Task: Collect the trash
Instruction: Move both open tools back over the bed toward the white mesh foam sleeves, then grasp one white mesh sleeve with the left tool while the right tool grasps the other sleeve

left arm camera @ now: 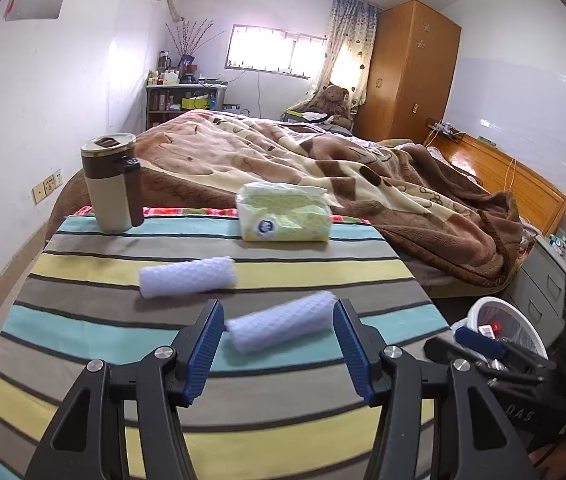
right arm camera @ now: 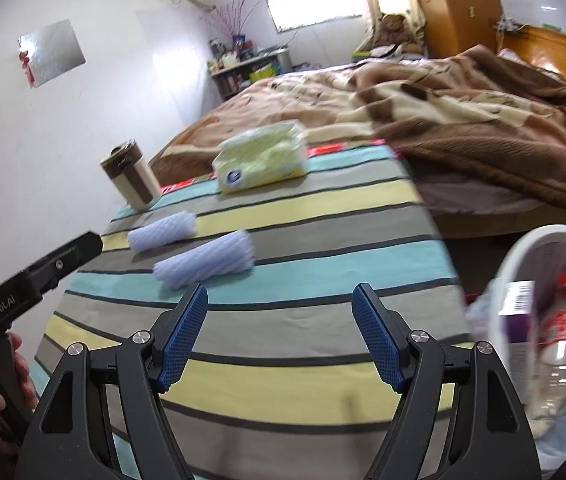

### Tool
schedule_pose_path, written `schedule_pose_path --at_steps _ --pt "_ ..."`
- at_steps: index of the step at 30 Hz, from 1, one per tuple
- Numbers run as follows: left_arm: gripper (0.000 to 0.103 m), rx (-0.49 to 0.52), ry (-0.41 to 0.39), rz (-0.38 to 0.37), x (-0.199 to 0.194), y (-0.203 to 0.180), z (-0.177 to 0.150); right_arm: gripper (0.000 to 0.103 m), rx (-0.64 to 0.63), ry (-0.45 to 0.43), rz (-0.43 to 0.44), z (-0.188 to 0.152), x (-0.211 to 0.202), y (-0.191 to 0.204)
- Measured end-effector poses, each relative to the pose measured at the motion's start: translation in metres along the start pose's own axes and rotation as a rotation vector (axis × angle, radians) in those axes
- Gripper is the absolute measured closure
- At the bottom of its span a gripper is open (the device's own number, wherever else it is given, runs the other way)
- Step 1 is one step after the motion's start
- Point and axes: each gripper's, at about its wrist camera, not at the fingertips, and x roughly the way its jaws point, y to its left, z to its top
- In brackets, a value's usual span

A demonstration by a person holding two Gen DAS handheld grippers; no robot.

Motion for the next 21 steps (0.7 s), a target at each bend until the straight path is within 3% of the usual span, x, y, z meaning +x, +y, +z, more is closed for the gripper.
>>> schedule_pose_path --at_steps 5,11,21 --pt "0.046 0.014 0.013 0.021 0.016 0.027 0.008 0.027 0.012 0.047 0.007 0.005 0.027 0.018" --pt "0.046 0.022 0.038 -0.008 0.038 0.06 0.016 0.027 0.01 0.084 0.002 0.013 0.055 0.035" --pt "0.039 0.095 0.088 -0.009 0.079 0.084 0.027 0.027 0.089 0.161 -0.022 0.024 0.102 0.046"
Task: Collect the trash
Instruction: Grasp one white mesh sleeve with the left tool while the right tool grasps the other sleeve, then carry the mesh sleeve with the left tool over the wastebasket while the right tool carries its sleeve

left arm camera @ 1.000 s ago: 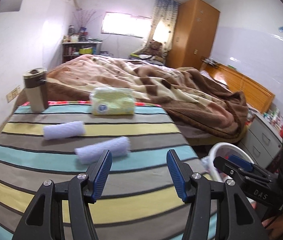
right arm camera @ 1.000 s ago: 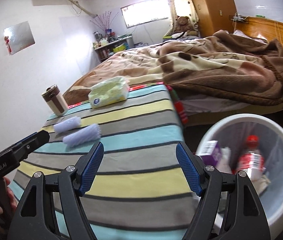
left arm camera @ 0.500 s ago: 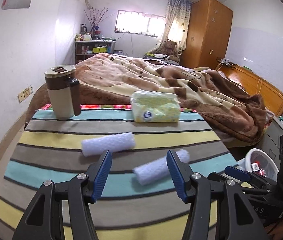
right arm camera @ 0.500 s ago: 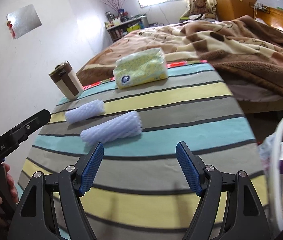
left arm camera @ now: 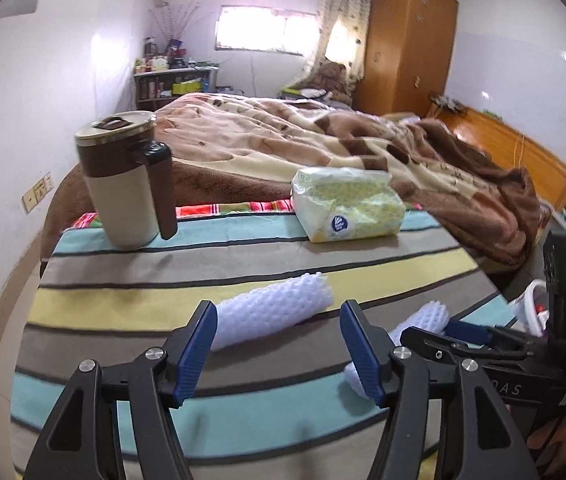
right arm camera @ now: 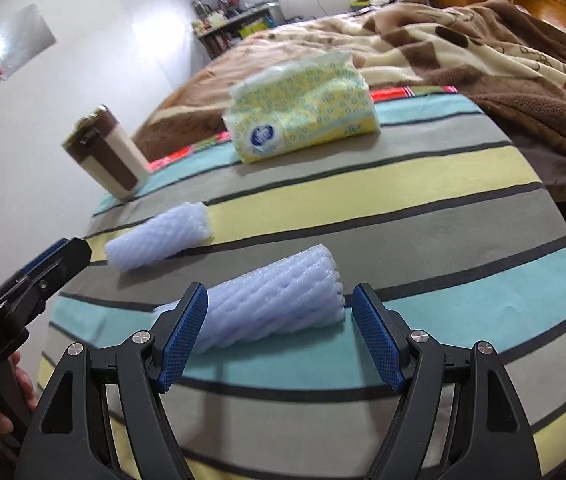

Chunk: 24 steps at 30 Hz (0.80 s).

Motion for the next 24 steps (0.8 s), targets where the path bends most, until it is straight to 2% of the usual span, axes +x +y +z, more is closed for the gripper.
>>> schedule_pose_path --at_steps 4,9,10,11,12,18,24 --pt "0.039 0.065 0.037 -0.011 0.021 0.001 0.003 0.027 0.019 0.006 -0.006 0.006 0.007 0.001" --pt "0.039 0.077 0.05 -0.019 0.038 0.005 0.006 0.029 0.019 0.007 -0.028 0.011 0.012 0.004" --pt "0.039 0.081 0.056 -0.021 0.041 0.006 0.006 0.033 0.018 0.004 -0.04 0.012 0.012 0.004" --pt "0.039 0.081 0.064 -0.027 0.044 0.006 0.007 0.047 0.015 -0.001 -0.058 0.012 0.012 0.004" --pt "0.039 0.083 0.071 -0.033 0.047 0.007 0.008 0.054 0.017 -0.006 -0.064 0.011 0.011 0.002" --pt "0.039 0.133 0.132 -0.061 0.065 0.002 0.007 0.069 0.042 -0.009 -0.027 0.013 0.011 -0.006" --pt "0.039 0.16 0.159 -0.031 0.072 -0.003 0.004 0.078 0.048 -0.017 0.015 0.013 0.006 -0.008"
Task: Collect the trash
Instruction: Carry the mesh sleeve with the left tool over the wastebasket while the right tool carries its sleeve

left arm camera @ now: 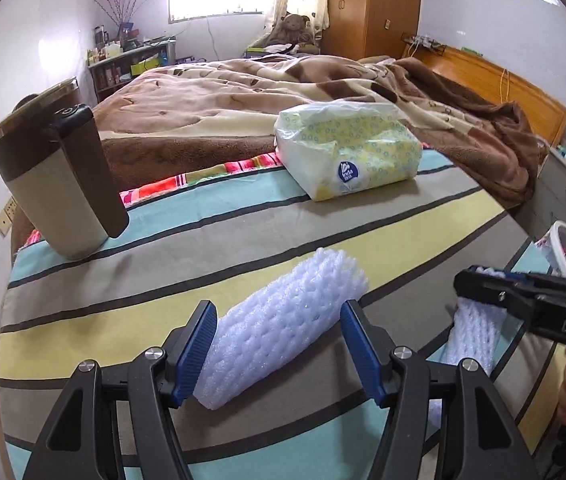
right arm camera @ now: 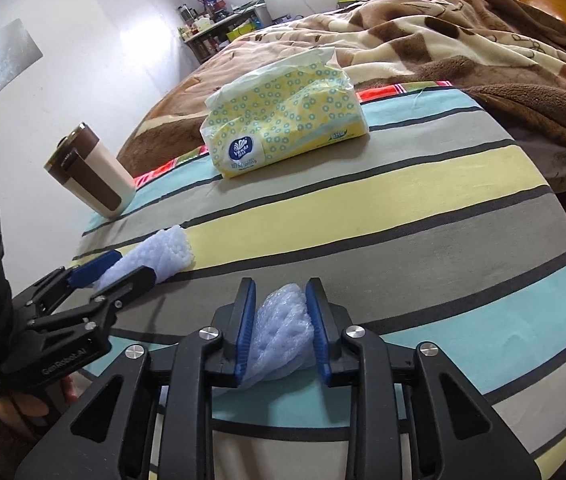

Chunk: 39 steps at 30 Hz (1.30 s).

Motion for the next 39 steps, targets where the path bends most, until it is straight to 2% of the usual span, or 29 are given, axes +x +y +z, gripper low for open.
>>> schedule_pose_path --at_steps 2,4,5,9,12,15,17,27,39 --pt "0.039 0.017 0.012 0.005 0.001 -0.004 -0.001 0.079 -0.002 -0.004 0.01 0.0 -0.003 -0.001" --pt "0.044 0.016 0.016 0.015 0.001 -0.005 -0.002 0.079 -0.004 -0.017 0.018 0.0 -0.008 -0.003" --pt "0.053 0.011 0.017 0.018 0.001 -0.005 -0.002 0.079 -0.003 -0.019 0.02 0.001 -0.01 -0.005" --pt "0.072 -0.038 0.02 0.001 -0.005 -0.003 -0.002 0.08 0.008 -0.036 0.035 0.001 -0.022 -0.014" --pt "0.081 -0.038 0.017 0.024 -0.012 -0.009 -0.003 0.08 0.016 -0.044 0.037 0.0 -0.03 -0.02" --pt "0.088 -0.036 0.015 0.001 -0.02 -0.019 -0.006 0.08 0.029 -0.05 0.032 -0.002 -0.038 -0.027" --pt "0.088 -0.024 0.017 0.015 -0.023 -0.027 -0.008 0.08 0.032 -0.056 0.032 -0.005 -0.044 -0.03" --pt "0.088 -0.03 -0.018 -0.036 -0.064 -0.072 -0.016 0.08 -0.001 -0.107 0.038 -0.014 -0.085 -0.046" --pt "0.088 -0.021 -0.107 -0.089 -0.117 -0.146 -0.025 0.08 -0.008 -0.199 -0.004 -0.025 -0.145 -0.076"
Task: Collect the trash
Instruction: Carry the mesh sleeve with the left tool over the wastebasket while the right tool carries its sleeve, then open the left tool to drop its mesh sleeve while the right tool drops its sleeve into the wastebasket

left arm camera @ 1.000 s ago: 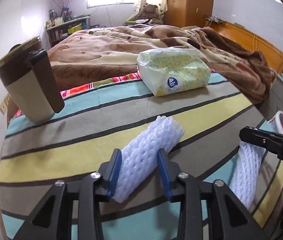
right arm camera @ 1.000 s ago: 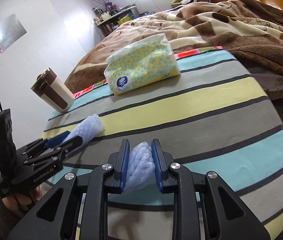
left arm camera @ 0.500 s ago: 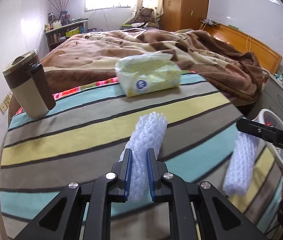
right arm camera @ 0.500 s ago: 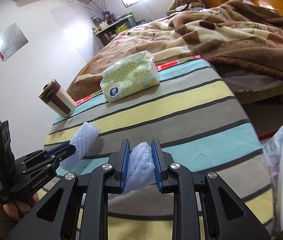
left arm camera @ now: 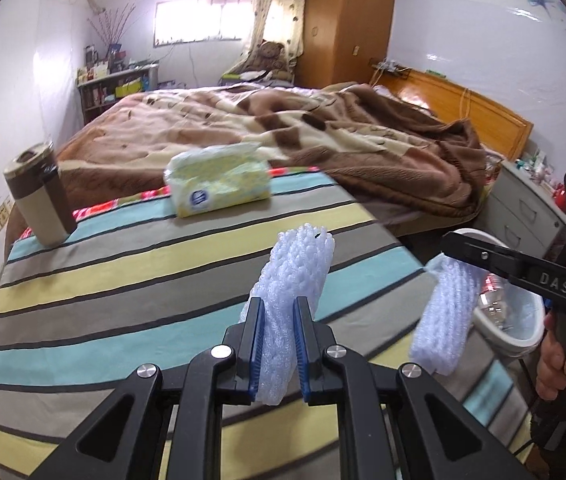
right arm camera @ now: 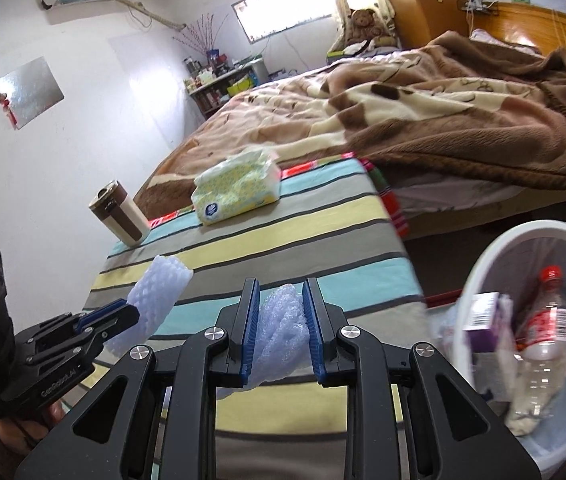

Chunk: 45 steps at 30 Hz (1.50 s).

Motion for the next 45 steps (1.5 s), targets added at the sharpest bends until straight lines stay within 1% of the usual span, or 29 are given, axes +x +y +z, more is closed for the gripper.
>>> schedule_pose_path --at_steps 8,14,21,27,31,35,43,45 --pt "0.088 0.008 -0.051 -0.041 -0.02 -0.054 0.001 0.08 0.005 -0.059 -0.039 -0.004 -0.038 -0.025" --pt "0.088 0.025 -0.074 -0.096 -0.027 -0.095 0.002 0.08 0.013 -0.103 -0.074 -0.005 -0.064 -0.048" --pt "0.088 0.062 -0.083 -0.139 -0.026 -0.14 0.008 0.08 0.067 -0.155 -0.117 -0.006 -0.092 -0.086" --pt "0.088 0.094 -0.08 -0.18 -0.017 -0.183 0.013 0.08 0.094 -0.191 -0.185 -0.005 -0.113 -0.117" --pt "0.088 0.104 -0.072 -0.214 -0.008 -0.204 0.014 0.08 0.113 -0.204 -0.222 -0.006 -0.12 -0.133" --pt "0.088 0.107 -0.051 -0.23 0.007 -0.225 0.014 0.08 0.119 -0.191 -0.248 -0.004 -0.12 -0.148" --pt "0.088 0.103 -0.03 -0.239 0.029 -0.254 0.011 0.08 0.042 -0.141 -0.386 -0.004 -0.108 -0.167" --pt "0.088 0.105 -0.024 -0.238 0.034 -0.259 0.011 0.08 0.032 -0.132 -0.4 -0.003 -0.108 -0.174"
